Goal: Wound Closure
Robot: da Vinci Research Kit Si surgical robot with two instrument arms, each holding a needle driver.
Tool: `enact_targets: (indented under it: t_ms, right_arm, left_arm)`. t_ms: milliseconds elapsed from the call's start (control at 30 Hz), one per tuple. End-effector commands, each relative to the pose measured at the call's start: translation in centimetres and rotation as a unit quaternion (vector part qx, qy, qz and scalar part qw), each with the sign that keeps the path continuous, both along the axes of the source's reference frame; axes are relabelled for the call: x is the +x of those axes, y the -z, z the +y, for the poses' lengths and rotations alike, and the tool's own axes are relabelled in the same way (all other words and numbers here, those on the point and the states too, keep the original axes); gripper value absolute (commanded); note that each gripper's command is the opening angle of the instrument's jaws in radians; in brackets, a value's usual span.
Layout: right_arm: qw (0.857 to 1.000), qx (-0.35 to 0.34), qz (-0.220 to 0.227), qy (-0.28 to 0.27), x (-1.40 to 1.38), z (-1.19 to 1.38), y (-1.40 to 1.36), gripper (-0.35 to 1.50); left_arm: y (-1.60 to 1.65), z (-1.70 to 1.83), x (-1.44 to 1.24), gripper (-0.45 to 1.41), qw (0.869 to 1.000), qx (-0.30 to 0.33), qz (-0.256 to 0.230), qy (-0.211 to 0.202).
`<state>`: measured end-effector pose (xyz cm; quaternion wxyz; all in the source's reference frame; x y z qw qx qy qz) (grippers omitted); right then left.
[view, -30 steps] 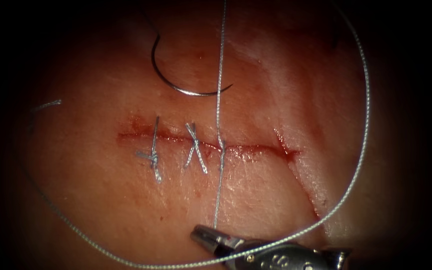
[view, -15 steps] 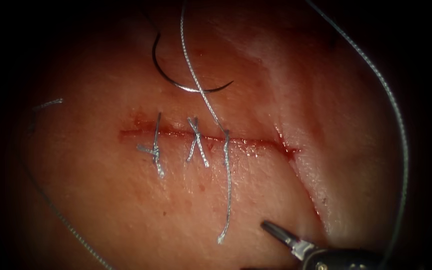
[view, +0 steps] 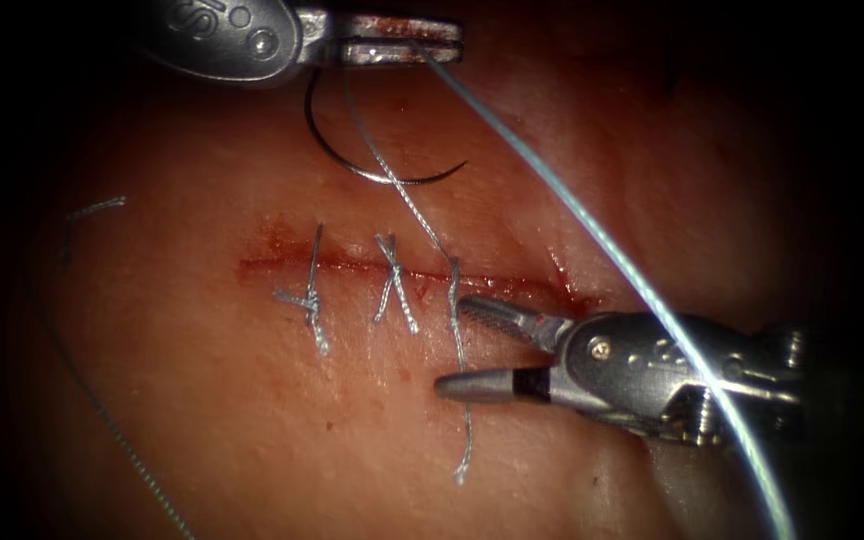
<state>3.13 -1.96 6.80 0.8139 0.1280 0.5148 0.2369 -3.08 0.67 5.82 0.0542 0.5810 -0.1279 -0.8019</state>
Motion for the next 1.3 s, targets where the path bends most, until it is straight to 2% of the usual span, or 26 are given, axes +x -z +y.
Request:
enact_targets:
  t_ms: [33, 200, 300, 433, 533, 700, 967, 1300]
  right_arm:
    - [1.0, -0.003, 0.006, 0.001, 0.22, 0.09, -0.07, 0.26]
    - [1.0, -0.009, 0.015, 0.01, 0.61, 0.22, -0.22, 0.14]
    - [1.0, -0.017, 0.023, 0.004, 0.96, 0.35, -0.43, 0.09]
    - [0.999, -0.033, 0.03, 0.0, 1.14, 0.54, -0.7, 0.02]
    - [0.998, -0.041, 0.036, -0.012, 1.11, 0.66, -0.85, -0.01]
    - [0.997, -0.05, 0.053, -0.03, 1.01, 0.79, -0.92, -0.01]
    - [0.995, -0.045, 0.072, -0.046, 0.98, 0.9, -0.9, -0.01]
    - [0.993, -0.027, 0.097, -0.068, 0.9, 1.03, -0.82, -0.01]
  left_arm:
    - [-0.04, -0.04, -0.04, -0.45, 1.0, 0.001, -0.005, 0.0]
    - [-0.04, -0.25, 0.01, -0.45, 1.0, 0.01, -0.018, 0.002]
    - [-0.08, -0.48, 0.0, -0.45, 1.0, 0.013, -0.023, -0.001]
    - [-0.08, -0.68, -0.03, -0.45, 0.999, 0.016, -0.031, -0.005]
    - [-0.08, -0.8, -0.05, -0.45, 0.999, 0.018, -0.035, -0.007]
    - [-0.14, -1.02, -0.11, -0.45, 0.999, 0.022, -0.04, -0.012]
    - [-0.29, -1.27, -0.22, -0.45, 0.999, 0.021, -0.044, -0.019]
    - [-0.39, -1.33, -0.34, -0.45, 0.998, 0.02, -0.044, -0.029]
